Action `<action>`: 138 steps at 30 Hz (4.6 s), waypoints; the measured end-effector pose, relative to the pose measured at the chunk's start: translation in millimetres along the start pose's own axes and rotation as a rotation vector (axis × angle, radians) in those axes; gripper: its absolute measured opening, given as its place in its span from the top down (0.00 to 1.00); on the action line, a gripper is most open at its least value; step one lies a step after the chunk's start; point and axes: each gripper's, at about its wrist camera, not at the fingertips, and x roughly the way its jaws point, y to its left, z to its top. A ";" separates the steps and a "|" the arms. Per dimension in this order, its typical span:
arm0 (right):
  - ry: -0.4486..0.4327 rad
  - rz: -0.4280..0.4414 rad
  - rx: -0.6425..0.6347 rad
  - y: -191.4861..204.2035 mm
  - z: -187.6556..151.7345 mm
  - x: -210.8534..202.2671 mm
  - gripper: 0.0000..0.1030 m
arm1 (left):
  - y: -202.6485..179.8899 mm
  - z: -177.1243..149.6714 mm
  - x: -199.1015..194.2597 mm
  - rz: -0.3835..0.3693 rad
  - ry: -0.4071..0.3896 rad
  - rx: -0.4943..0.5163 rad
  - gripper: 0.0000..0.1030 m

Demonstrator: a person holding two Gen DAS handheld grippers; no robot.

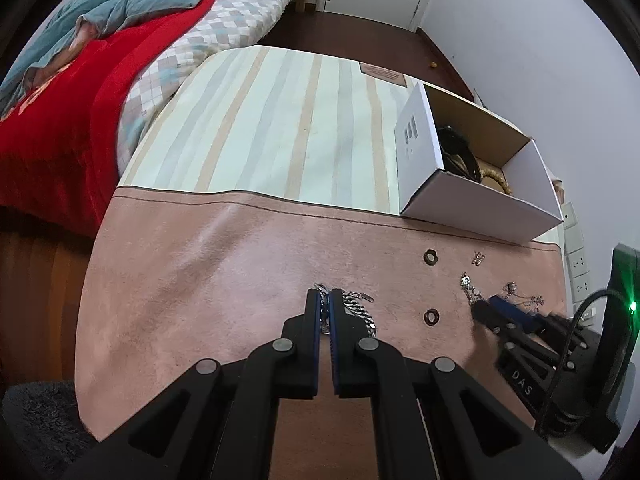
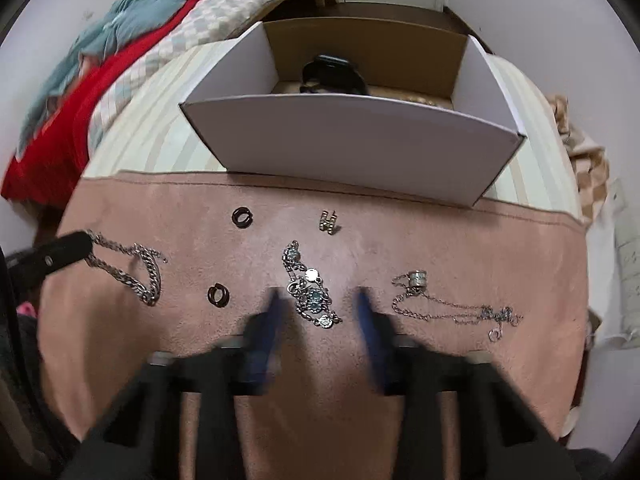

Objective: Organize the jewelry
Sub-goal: 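Grasp the ornate silver stone bracelet with the right gripper while the left gripper holds the curb chain, then lift and carry both held bracelets over the white box, then open both grippers to drop the bracelets into the box, then withdraw both grippers from the box toward the remaining jewelry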

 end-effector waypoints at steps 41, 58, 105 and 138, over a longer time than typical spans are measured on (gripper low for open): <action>-0.086 0.120 0.129 -22.6 0.8 -42.5 0.96 | -19.0 12.9 -36.9 -0.064 -0.051 0.035 0.98; -0.310 0.234 0.137 -56.9 89.7 -165.7 0.96 | -96.7 105.9 -107.1 -0.236 -0.190 0.157 0.98; -0.027 -0.164 0.140 -94.1 101.8 -61.4 0.02 | -91.6 94.8 -0.1 0.152 -0.086 0.171 0.00; -0.302 -0.164 0.109 -32.1 23.5 -230.0 0.02 | -86.5 16.3 -149.9 0.129 -0.348 0.160 0.00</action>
